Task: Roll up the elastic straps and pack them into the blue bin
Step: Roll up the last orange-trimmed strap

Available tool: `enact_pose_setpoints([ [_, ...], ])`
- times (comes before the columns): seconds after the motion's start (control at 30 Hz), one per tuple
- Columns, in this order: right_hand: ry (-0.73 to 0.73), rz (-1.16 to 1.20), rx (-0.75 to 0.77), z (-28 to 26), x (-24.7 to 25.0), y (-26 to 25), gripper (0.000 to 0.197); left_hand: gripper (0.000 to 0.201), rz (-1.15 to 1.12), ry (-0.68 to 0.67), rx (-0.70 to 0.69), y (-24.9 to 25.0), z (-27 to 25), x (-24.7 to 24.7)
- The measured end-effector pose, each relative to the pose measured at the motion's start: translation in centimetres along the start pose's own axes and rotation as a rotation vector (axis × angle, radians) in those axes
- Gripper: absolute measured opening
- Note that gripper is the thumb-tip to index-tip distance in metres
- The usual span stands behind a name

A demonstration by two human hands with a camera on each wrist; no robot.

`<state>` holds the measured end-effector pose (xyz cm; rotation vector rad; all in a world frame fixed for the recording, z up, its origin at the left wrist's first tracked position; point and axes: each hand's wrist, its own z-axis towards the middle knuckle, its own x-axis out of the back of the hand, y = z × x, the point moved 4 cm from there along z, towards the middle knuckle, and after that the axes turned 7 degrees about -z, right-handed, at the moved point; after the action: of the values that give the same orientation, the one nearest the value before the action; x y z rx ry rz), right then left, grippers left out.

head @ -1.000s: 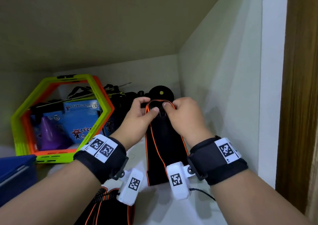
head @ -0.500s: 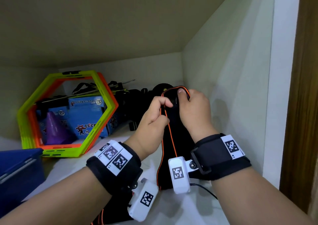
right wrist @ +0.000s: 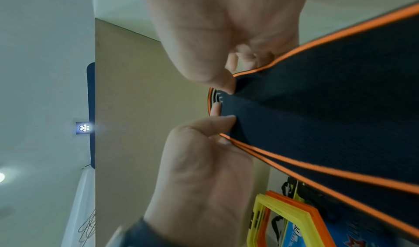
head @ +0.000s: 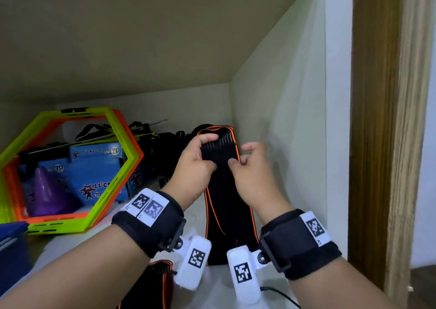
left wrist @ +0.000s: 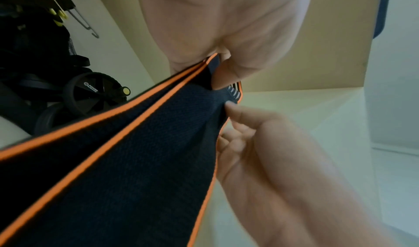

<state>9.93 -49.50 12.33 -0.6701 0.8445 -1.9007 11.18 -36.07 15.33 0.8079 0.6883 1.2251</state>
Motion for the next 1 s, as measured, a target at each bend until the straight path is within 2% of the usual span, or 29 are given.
enact_pose_setpoints([
  [0.07,-0.027,-0.097,0.102,-1.6,0.1,0.3,0.024,0.066,0.004,0.019,-0.018,0.2,0.7,0.1],
  [0.13,-0.131,-0.176,0.11,-3.0,-0.3,0.7,0.025,0.064,0.014,0.04,-0.021,0.3,1.2,0.4],
  [0.3,-0.515,-0.108,-0.076,-6.9,-0.9,2.7,0.031,0.064,0.01,0.131,0.011,-0.2,3.4,2.4],
  [0.37,-0.597,-0.051,-0.155,-8.4,-0.9,3.7,0.035,0.066,0.01,0.164,0.045,-0.9,4.7,3.6],
  [0.53,-0.581,0.0,-0.309,-11.0,0.2,5.7,0.038,0.062,0.237,0.127,0.131,-4.5,6.3,5.5],
  [0.73,-0.577,-0.11,-0.465,-13.9,1.2,7.6,0.042,0.045,0.568,-0.081,0.322,-9.7,6.0,6.0],
  [0.87,-0.51,-0.191,-0.468,-15.1,2.0,8.8,0.033,0.039,0.773,-0.26,0.411,-12.3,5.1,5.9],
  [1.0,-0.401,-0.361,-0.43,-15.7,2.5,9.8,0.025,0.041,0.997,-0.348,0.489,-14.2,5.0,6.0],
])
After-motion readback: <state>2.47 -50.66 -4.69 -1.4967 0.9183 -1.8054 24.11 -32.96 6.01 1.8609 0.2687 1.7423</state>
